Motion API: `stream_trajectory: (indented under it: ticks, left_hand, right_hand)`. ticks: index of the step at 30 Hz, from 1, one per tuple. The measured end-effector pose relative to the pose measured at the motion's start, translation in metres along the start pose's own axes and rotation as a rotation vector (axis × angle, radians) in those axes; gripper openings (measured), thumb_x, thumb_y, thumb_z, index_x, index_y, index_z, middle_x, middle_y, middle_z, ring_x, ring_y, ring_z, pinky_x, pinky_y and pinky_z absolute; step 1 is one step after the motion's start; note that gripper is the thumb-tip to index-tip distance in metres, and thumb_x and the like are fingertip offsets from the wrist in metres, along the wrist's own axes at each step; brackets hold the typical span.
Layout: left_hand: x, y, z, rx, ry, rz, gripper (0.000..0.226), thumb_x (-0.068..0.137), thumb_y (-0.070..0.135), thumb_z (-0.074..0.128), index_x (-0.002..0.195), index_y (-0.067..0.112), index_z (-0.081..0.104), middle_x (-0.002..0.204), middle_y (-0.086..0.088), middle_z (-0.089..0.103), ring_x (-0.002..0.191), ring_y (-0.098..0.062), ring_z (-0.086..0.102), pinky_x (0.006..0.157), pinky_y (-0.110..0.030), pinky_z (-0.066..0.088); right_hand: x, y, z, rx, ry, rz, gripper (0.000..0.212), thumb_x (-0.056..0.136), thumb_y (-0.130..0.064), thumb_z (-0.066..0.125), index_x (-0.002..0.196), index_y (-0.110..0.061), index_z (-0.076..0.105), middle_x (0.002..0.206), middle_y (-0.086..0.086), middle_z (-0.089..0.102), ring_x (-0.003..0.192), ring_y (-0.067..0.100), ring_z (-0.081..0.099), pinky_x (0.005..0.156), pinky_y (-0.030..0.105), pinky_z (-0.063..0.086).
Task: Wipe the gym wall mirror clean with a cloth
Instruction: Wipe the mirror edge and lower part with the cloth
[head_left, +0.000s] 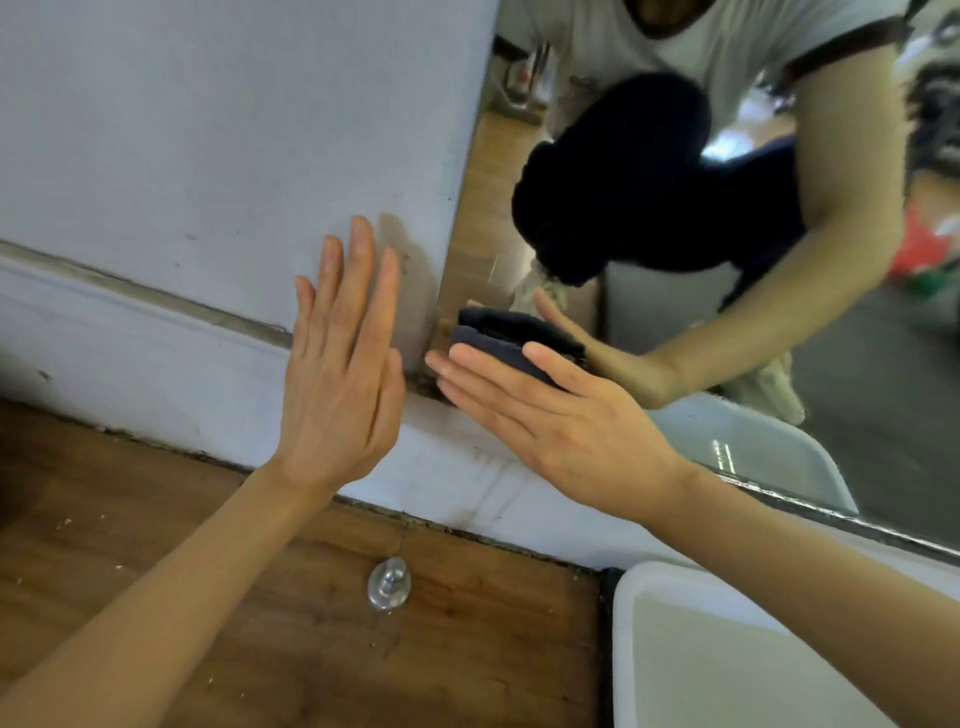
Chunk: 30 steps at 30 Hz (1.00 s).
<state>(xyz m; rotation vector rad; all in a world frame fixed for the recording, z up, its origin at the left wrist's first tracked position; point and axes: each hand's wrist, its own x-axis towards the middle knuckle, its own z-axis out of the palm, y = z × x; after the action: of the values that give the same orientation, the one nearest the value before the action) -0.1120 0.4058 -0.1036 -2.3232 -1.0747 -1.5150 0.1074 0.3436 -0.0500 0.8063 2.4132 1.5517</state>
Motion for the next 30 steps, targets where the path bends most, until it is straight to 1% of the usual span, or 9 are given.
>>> stream_trajectory:
  ticks: [2, 5, 8, 11, 15, 22, 26, 28, 30]
  left_hand:
    - [-0.002, 0.014, 0.004, -0.011, -0.005, 0.080, 0.065, 0.103, 0.009, 0.026, 0.160, 0.006, -0.003, 0.166, 0.004, -0.020, 0.154, -0.018, -0.013, 0.126, -0.041, -0.005]
    - [-0.005, 0.035, 0.017, -0.028, -0.037, 0.157, 0.073, 0.101, 0.006, 0.031, 0.160, 0.014, -0.010, 0.166, 0.004, -0.022, 0.155, -0.017, -0.012, 0.126, -0.039, -0.004]
    - [-0.007, 0.040, 0.032, -0.026, -0.039, 0.110, 0.074, 0.102, 0.013, 0.034, 0.159, 0.015, -0.012, 0.166, 0.004, -0.024, 0.155, -0.016, -0.013, 0.126, -0.035, -0.004]
    - [-0.008, 0.035, 0.038, 0.001, -0.037, 0.112, 0.076, 0.103, 0.016, 0.037, 0.159, 0.015, -0.013, 0.165, 0.004, -0.026, 0.155, -0.016, -0.014, 0.126, -0.034, -0.005]
    - [-0.008, 0.031, 0.038, 0.032, -0.054, 0.142, 0.068, 0.107, 0.021, 0.031, 0.159, 0.014, -0.013, 0.165, 0.002, -0.027, 0.155, -0.016, -0.015, 0.126, -0.034, -0.005]
    - [-0.007, 0.032, 0.034, 0.024, -0.074, 0.136, 0.075, 0.103, 0.018, 0.037, 0.159, 0.014, -0.013, 0.165, 0.003, -0.027, 0.154, -0.016, -0.015, 0.126, -0.033, -0.005]
    - [-0.007, 0.034, 0.033, 0.017, -0.079, 0.129, 0.076, 0.103, 0.017, 0.039, 0.159, 0.014, -0.013, 0.165, 0.003, -0.027, 0.155, -0.017, -0.015, 0.126, -0.035, -0.004]
    - [-0.007, 0.036, 0.033, 0.013, -0.087, 0.117, 0.076, 0.104, 0.017, 0.039, 0.159, 0.013, -0.013, 0.165, 0.003, -0.027, 0.154, -0.017, -0.015, 0.126, -0.036, -0.004]
    - [-0.008, 0.037, 0.033, 0.022, -0.083, 0.113, 0.076, 0.104, 0.017, 0.039, 0.160, 0.012, -0.012, 0.165, 0.003, -0.026, 0.155, -0.018, -0.015, 0.126, -0.036, -0.004]
  right_hand:
    - [-0.026, 0.011, -0.004, 0.000, 0.003, 0.060, 0.055, 0.107, -0.005, 0.021, 0.160, -0.005, 0.008, 0.168, 0.003, 0.009, 0.155, 0.022, 0.003, 0.125, 0.040, -0.006]
    - [-0.037, 0.044, -0.021, 0.246, 0.067, 0.344, 0.051, 0.112, -0.013, 0.025, 0.160, -0.010, 0.009, 0.168, 0.002, 0.004, 0.155, 0.017, 0.001, 0.126, 0.037, -0.002]
    - [-0.031, 0.051, -0.027, 0.082, 0.154, 0.502, 0.051, 0.110, -0.008, 0.035, 0.158, -0.006, 0.019, 0.165, 0.010, 0.018, 0.154, 0.022, 0.008, 0.124, 0.042, -0.005]
    - [-0.035, 0.026, -0.016, -0.017, 0.058, 0.318, 0.054, 0.105, -0.004, 0.025, 0.159, -0.004, 0.016, 0.165, 0.010, 0.020, 0.153, 0.022, 0.009, 0.123, 0.042, -0.007]
    - [-0.074, 0.010, -0.004, -0.053, -0.115, 0.008, 0.057, 0.103, 0.000, 0.016, 0.160, -0.004, 0.012, 0.166, 0.004, 0.012, 0.154, 0.021, -0.003, 0.125, 0.040, -0.009]
    - [-0.118, 0.042, -0.015, -0.129, -0.147, 0.026, 0.056, 0.104, -0.001, 0.015, 0.160, -0.005, 0.011, 0.169, 0.007, 0.001, 0.155, 0.021, -0.005, 0.124, 0.039, -0.005]
    - [-0.059, 0.040, -0.015, 0.101, 0.007, 0.263, 0.052, 0.109, -0.008, 0.021, 0.160, -0.008, 0.013, 0.168, 0.003, -0.001, 0.155, 0.018, -0.001, 0.125, 0.036, -0.004]
    - [-0.046, 0.032, -0.014, 0.089, 0.021, 0.347, 0.054, 0.107, -0.008, 0.026, 0.160, -0.006, 0.012, 0.168, 0.005, 0.001, 0.154, 0.018, 0.000, 0.125, 0.039, -0.008]
    - [-0.067, 0.017, -0.005, -0.050, -0.028, 0.178, 0.058, 0.104, -0.005, 0.026, 0.160, -0.005, 0.013, 0.167, 0.008, 0.007, 0.154, 0.021, 0.004, 0.124, 0.041, -0.007]
